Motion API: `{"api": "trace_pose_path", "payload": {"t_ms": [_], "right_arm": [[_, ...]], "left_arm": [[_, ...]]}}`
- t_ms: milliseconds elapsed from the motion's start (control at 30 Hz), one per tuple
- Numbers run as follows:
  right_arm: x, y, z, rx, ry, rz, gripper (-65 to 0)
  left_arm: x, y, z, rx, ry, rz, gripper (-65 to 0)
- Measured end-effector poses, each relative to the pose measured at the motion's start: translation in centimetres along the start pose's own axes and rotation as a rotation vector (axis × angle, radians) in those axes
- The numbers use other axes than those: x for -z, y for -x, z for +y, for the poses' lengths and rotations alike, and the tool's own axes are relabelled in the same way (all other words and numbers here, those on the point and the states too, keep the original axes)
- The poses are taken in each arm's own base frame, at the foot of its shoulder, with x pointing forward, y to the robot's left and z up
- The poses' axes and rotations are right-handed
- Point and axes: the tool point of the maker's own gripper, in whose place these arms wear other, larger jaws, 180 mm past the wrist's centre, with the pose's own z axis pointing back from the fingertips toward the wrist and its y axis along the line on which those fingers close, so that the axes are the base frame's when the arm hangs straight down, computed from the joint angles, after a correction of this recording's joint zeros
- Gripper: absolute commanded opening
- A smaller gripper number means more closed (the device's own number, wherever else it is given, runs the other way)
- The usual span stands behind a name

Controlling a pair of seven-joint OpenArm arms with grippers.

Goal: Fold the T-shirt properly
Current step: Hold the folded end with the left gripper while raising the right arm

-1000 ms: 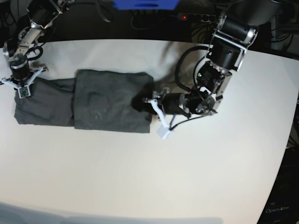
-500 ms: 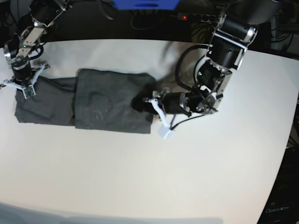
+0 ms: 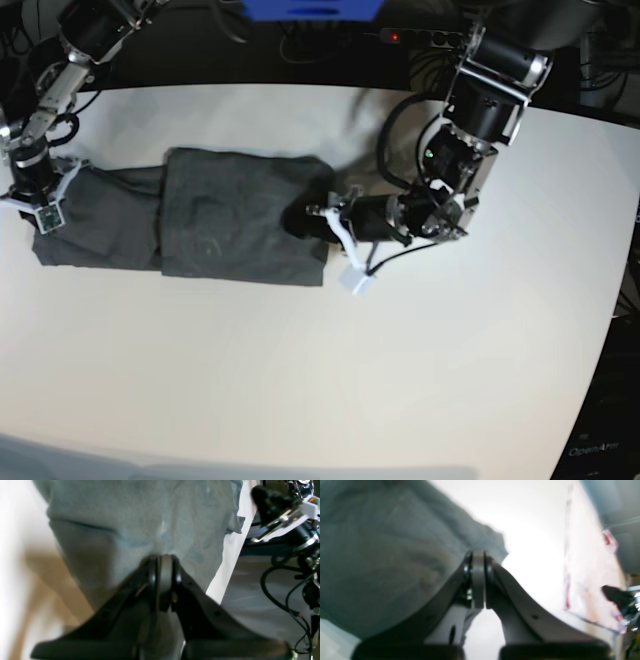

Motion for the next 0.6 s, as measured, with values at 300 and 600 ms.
{"api": "trace_pose_path", "payload": {"t_ms": [300, 600], "right_arm": [[0.0, -0.2, 0.2, 0.026, 0.004, -0.005, -64.6], [0.1, 0.0, 1.2, 0.104, 0.008, 0.015, -64.6]], "left_arm": [[-1.0, 0.9, 0.5, -0.007, 0.013, -0.010, -62.7], [-2.3, 2.2, 0.4, 0.054, 0.068, 0.007, -62.7]]}}
